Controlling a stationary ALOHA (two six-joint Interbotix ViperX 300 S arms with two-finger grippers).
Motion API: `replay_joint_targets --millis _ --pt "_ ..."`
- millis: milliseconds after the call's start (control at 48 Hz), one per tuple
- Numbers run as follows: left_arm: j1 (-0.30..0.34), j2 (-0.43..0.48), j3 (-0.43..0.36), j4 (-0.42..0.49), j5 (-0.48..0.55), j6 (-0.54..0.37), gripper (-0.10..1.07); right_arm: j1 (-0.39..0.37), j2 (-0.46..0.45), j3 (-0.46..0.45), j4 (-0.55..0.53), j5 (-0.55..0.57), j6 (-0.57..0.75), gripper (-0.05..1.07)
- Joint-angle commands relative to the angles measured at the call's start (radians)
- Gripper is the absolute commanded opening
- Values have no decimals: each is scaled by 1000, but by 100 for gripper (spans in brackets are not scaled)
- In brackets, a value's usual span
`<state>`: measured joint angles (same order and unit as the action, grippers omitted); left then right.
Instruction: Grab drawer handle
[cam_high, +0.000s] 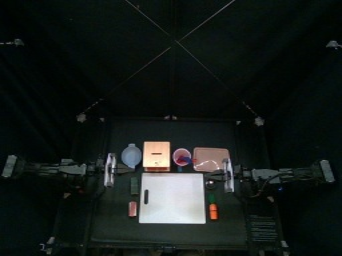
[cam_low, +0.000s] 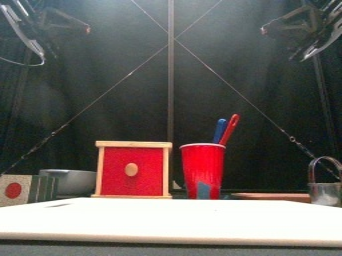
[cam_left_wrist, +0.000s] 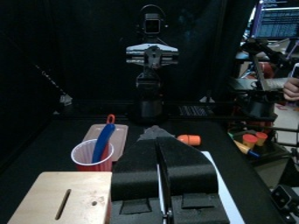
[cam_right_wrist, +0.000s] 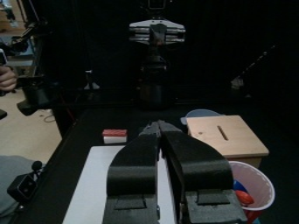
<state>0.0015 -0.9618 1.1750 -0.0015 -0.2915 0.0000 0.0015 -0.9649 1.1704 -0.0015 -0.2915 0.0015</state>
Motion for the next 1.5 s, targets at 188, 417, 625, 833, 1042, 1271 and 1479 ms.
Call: replay_joint_targets --millis 188,417,625,833,1042,1271,1479 --pt "-8 201 -2 -95 -98 -6 6 2 284 -135 -57 -12 -6 2" --pt "-37 459 -6 -419 -307 -17 6 -32 637 -368 -163 -66 -3 3" --pt "-149 614 -40 -673 -405 -48 6 -118 877 -554 -186 -117 -3 3" --pt "-190 703 -46 -841 -408 -150 8 -199 1039 -681 -166 -124 -3 3" --pt "-190 784 -49 -859 -408 -276 14 -253 1170 -782 -170 -120 -3 3" --pt "-190 848 -77 -842 -413 -359 23 -279 1241 -838 -175 -91 -5 3" --pt "-186 905 -106 -845 -414 -396 34 -285 1276 -834 -187 -63 -6 3"
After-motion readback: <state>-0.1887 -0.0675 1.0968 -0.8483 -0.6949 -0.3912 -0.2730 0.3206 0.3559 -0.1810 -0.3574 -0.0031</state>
